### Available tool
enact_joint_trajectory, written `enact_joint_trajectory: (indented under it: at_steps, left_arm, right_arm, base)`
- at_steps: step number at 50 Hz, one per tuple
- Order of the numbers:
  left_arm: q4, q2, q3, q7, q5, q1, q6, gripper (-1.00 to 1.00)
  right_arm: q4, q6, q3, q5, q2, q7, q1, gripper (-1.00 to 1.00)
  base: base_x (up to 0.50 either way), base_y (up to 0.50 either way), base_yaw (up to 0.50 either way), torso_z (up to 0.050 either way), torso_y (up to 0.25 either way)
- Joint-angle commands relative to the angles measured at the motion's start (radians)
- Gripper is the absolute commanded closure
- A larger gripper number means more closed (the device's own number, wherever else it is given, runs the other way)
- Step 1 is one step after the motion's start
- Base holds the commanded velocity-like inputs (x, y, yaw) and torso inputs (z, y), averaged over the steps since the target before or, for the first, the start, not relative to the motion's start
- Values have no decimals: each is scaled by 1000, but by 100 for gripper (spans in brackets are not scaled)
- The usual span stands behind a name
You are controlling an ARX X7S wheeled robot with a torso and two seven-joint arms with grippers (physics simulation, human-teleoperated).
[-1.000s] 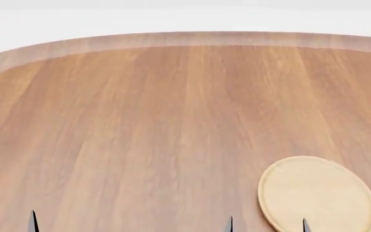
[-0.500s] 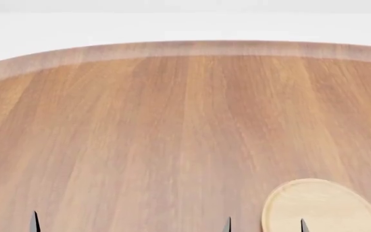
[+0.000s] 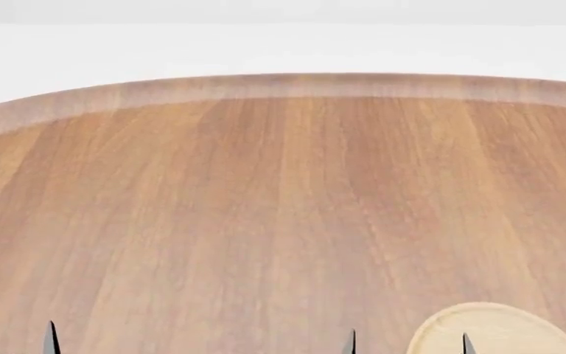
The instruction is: Put the chocolate pudding to the left of the plate.
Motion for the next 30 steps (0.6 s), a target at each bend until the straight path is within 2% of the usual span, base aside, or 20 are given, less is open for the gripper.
enact_joint_trajectory:
  at_steps: [1,3,5,6,8,10,12,13,14,15,16,17,20,23,26,28,30]
  left_arm:
    - [-2,-7,2,-11,0,1,13,-100]
    - [-3,-10,-4,-3,-29,-2,9,-100]
    - [4,-10,-6,-11,-20,2,12,-100]
    - [1,-10,-3,-11,-19,0,8,-100]
    - [-3,-10,0,-12,-18,-2,8,-100]
    - [-12,-10,-1,-12,-24,-8,9,-100]
    - [-8,-12,-2,-15,-21,-7,8,-100]
    - [-6,-13,-3,-15,-24,-7,6,-100]
    - [-9,-13,-2,-15,-24,-9,1,-100]
    - [-13,-13,-2,-16,-24,-11,5,-100]
    - [-12,-14,-1,-15,-27,-10,4,-100]
    - [-11,-15,-1,-15,-29,-8,6,-100]
    - [-13,-17,0,-13,-36,-12,2,-100]
    - [-13,-19,-1,-14,-41,-12,1,-100]
    - [-19,-20,-1,-15,-43,-17,3,-100]
    - [-23,-20,-1,-15,-46,-21,1,-100]
    - [-34,-19,1,-13,-51,-26,3,-100]
  right_arm:
    - [-61,9,39,114,47,-48,-1,-100]
    - [-103,25,61,77,64,-28,-2,-100]
    - [-192,130,97,79,97,-34,19,-100]
    - [-275,166,127,78,149,-62,38,-100]
    - [-310,209,131,71,170,-72,50,-100]
    - [-415,412,225,86,256,-119,166,-100]
    - [-472,565,338,242,327,-184,263,-100]
    - [-473,584,331,255,372,-164,286,-100]
    - [-473,655,379,405,488,-120,360,-100]
    - [-473,651,371,549,571,-49,384,-100]
    - [-473,694,385,699,657,-52,451,-100]
    - [-472,709,375,763,706,-57,488,-100]
    - [-441,731,305,784,822,-154,587,-100]
    - [-309,719,295,910,877,-362,696,-100]
    - [-260,601,284,897,943,-610,655,-100]
    - [-234,619,253,916,947,-650,688,-100]
    - [-226,574,200,861,975,-768,675,-100]
  base:
    - [0,0,0,0,0]
    - [0,0,0,0,0]
    - [0,0,0,0,5]
    - [0,0,0,0,0]
    - [0,0,0,0,0]
    - [0,0,0,0,0]
    - [0,0,0,0,0]
    - [0,0,0,0,0]
    - [0,0,0,0,0]
    - [0,0,0,0,0]
    - [0,0,0,0,0]
    - [0,0,0,0,0]
    - [0,0,0,0,0]
    - [0,0,0,0,0]
    - [0,0,0,0,0]
    - [0,0,0,0,0]
    - [0,0,0,0,0]
